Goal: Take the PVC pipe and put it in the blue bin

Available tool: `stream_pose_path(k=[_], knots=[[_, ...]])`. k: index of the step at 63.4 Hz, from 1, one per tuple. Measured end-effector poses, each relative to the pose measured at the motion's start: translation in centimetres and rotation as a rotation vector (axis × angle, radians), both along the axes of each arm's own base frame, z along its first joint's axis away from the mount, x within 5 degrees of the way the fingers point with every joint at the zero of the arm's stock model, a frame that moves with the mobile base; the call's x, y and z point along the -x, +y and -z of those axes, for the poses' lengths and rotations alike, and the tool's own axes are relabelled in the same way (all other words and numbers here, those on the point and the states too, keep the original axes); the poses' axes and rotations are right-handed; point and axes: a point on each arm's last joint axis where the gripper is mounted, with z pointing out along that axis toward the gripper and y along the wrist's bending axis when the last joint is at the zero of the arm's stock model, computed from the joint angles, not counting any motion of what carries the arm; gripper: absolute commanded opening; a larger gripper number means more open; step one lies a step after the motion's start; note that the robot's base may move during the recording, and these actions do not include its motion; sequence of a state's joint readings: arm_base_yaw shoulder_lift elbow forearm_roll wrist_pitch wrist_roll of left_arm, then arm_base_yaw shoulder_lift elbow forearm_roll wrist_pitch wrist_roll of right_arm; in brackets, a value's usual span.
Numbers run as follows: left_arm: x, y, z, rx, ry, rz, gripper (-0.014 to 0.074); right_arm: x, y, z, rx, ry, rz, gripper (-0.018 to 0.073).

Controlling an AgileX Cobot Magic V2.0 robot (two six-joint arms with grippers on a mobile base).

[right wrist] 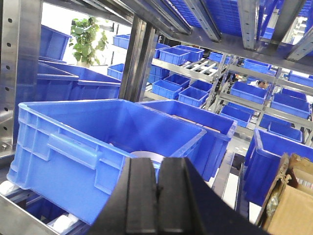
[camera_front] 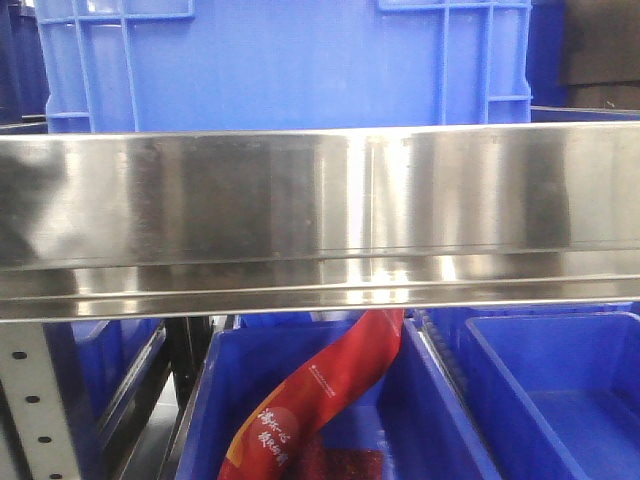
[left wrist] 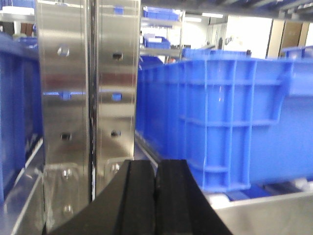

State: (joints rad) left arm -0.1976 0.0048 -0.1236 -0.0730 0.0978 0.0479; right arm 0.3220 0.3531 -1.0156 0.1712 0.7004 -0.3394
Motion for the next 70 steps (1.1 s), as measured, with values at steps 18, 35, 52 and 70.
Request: stream_pose_path(k=[18,35,52,70], knots=[[-0.3,-0.1,1.2,-0.007,0.033,0.0,-0.0111,0.0,0.0,0.0,0.0,0.0,0.0,-0.0162],[-0.7,0.0,2.7,0.005,-0.017,-0.01,-0.0111,0.0,0.0,0.0,0.0,0.0,0.0,-0.0162],[-0.7,0.0,2.7,0.009,-0.039,-0.012,-0.0111,0.0,0.0,0.0,0.0,0.0,0.0,-0.0162],[-0.7,0.0,2.7,-0.002,-0.039,-0.013,-0.0111,0.0,0.0,0.0,0.0,0.0,0.0,-0.0162]])
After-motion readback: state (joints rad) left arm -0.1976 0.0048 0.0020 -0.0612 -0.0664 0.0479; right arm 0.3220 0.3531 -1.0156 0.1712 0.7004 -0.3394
